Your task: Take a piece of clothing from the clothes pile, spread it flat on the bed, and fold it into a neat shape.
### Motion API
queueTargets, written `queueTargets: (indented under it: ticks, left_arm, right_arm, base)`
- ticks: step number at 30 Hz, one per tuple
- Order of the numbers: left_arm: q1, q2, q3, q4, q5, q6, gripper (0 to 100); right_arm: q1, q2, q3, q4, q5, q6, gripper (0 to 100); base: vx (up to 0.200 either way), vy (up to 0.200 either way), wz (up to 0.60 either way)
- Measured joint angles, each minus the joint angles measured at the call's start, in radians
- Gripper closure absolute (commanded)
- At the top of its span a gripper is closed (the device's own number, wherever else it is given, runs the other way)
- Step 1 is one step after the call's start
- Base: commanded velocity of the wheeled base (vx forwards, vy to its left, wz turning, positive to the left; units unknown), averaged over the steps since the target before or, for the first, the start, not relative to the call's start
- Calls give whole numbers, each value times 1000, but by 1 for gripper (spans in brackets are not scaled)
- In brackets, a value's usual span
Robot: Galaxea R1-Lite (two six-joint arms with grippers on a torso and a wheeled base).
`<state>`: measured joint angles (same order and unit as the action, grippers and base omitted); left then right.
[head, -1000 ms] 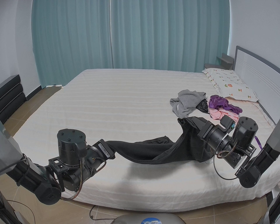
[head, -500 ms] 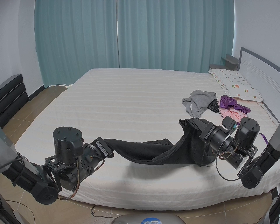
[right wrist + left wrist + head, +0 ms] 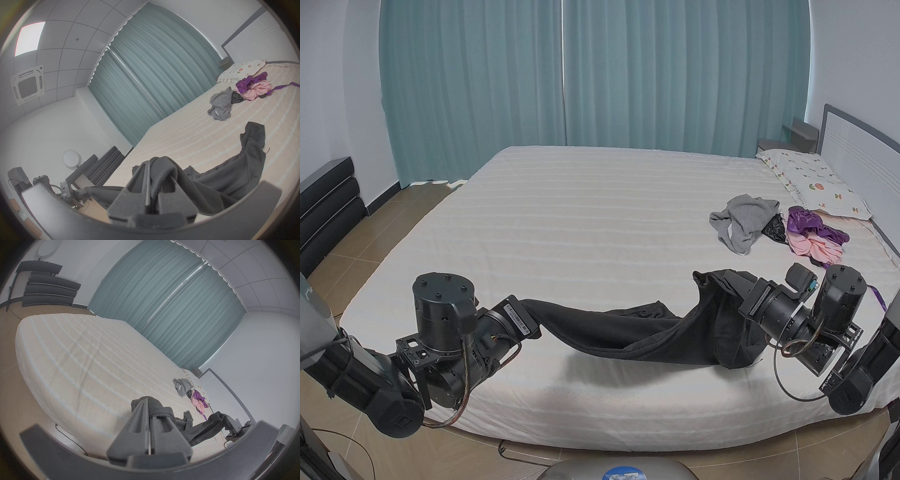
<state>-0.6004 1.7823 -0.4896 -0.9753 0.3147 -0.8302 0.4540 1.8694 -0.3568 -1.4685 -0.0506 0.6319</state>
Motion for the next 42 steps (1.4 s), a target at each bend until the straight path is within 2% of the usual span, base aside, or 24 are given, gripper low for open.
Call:
queueTargets:
  ticks: [12, 22, 26, 32, 37, 42]
  left_arm:
    - [-9, -17, 22, 0, 4, 19, 100]
    - [-16, -138, 60, 16, 14, 98, 100]
    - [-16, -211, 63, 58, 15, 134, 100]
    - [-15, -346, 26, 177, 16, 184, 100]
    - [7, -417, -70, 293, 16, 199, 100]
    - [31, -440, -179, 357, 15, 203, 100]
  right_arm:
    - [4, -95, 96, -2, -1, 9, 100]
    - [11, -286, 165, 11, -9, 2, 100]
    - [9, -405, 158, 65, -7, -8, 100]
    - [7, -609, 39, 285, 8, -23, 100]
    - [-8, -713, -104, 410, 73, -27, 100]
    - [-77, -724, -247, 473, 136, -24, 100]
  base:
    - [-200, 0, 0]
    - [0, 0, 0]
    - [0, 0, 0]
    - [0, 0, 0]
    - [0, 0, 0]
    - [0, 0, 0]
